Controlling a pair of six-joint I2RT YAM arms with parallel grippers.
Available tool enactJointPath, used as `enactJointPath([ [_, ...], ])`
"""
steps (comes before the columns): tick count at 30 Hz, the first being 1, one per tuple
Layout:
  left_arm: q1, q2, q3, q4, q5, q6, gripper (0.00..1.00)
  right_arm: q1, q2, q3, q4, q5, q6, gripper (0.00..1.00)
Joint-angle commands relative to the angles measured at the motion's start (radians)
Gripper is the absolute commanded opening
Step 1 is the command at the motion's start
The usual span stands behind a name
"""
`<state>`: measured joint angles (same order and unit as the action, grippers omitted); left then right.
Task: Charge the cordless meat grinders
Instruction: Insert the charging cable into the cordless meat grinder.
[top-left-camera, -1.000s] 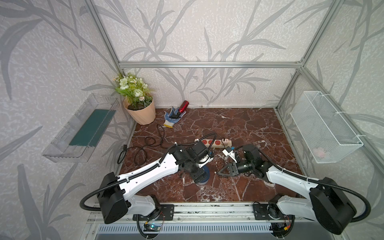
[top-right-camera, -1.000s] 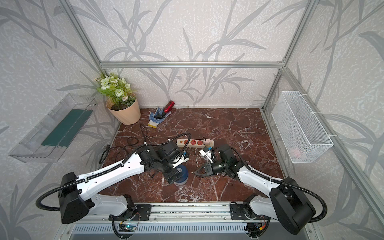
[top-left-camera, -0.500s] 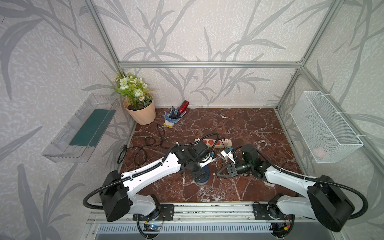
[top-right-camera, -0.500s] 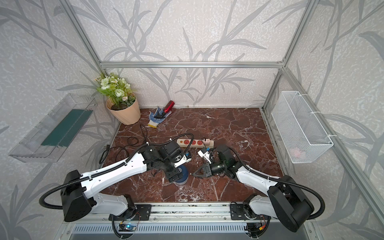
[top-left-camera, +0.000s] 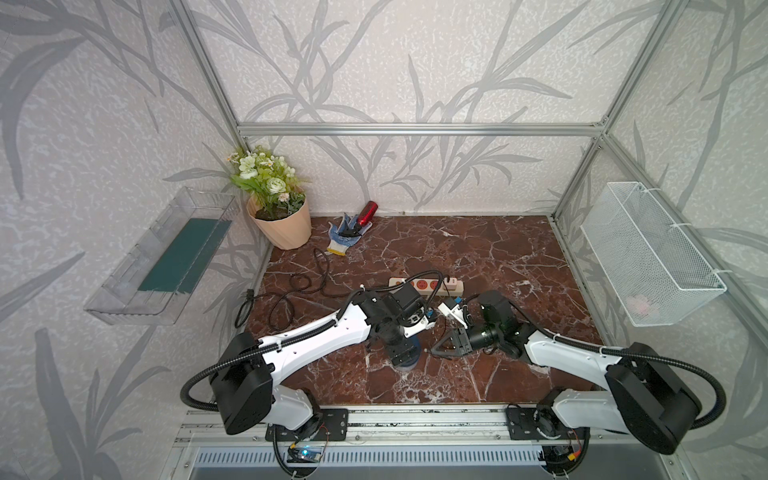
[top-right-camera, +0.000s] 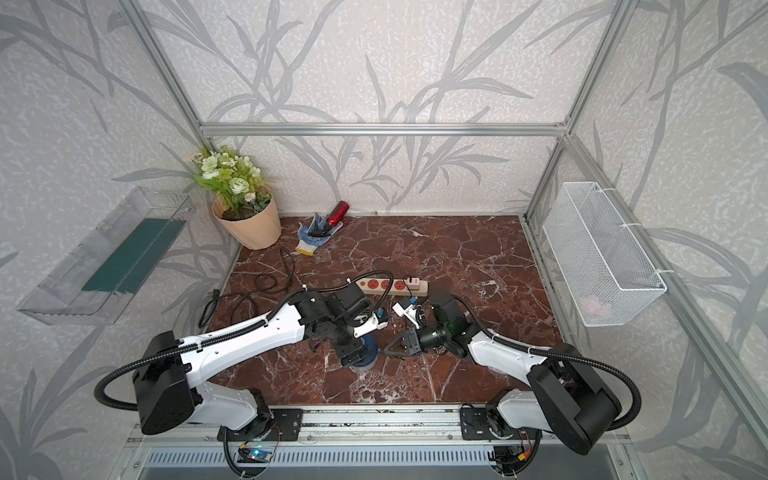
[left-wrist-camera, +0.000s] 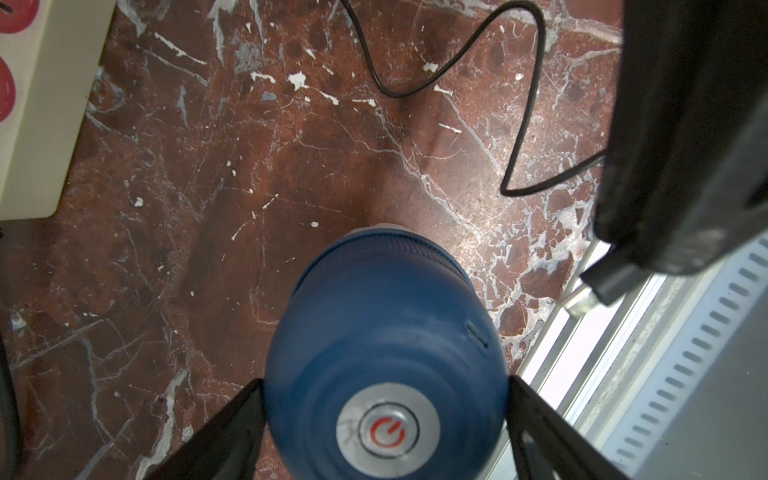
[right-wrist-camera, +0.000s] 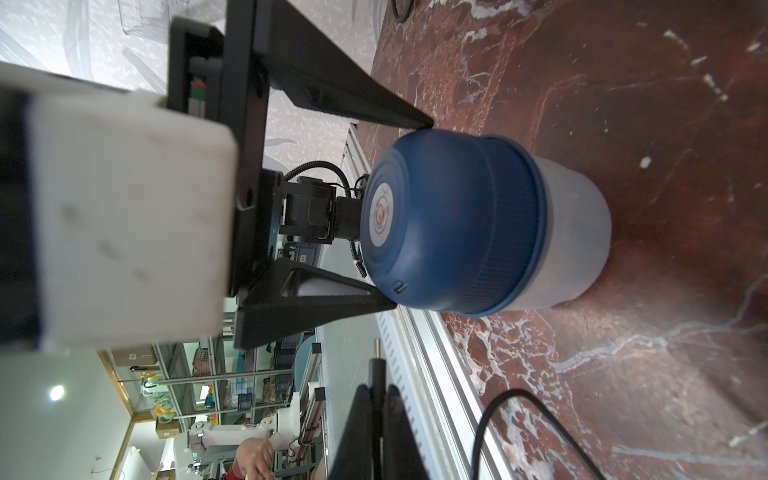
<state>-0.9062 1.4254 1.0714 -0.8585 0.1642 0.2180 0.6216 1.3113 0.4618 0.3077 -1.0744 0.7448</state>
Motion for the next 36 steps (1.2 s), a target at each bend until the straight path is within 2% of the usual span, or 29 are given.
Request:
enactJointPath([
  [1,0.007,-0.008,-0.025,-0.001,0.040,0.027,0.83,0.012,0.023,-0.006,0.057,-0.018,0.008,0.02],
  [11,0.007,0.014,-0.048,0.013,0.020,0.011,0.75,0.025,0.056,0.006,0.075,-0.009,-0.008,0.01],
  [18,0.007,0.020,-0.057,0.018,0.016,0.009,0.74,0.032,0.072,0.024,0.058,0.002,-0.024,0.01],
  [26,0.008,0.014,-0.068,0.029,0.009,0.004,0.74,0.032,0.147,0.014,0.220,0.003,0.075,0.00],
  [36,0.009,0.009,-0.077,0.036,0.010,0.002,0.74,0.032,0.102,0.024,0.195,0.022,0.064,0.00],
])
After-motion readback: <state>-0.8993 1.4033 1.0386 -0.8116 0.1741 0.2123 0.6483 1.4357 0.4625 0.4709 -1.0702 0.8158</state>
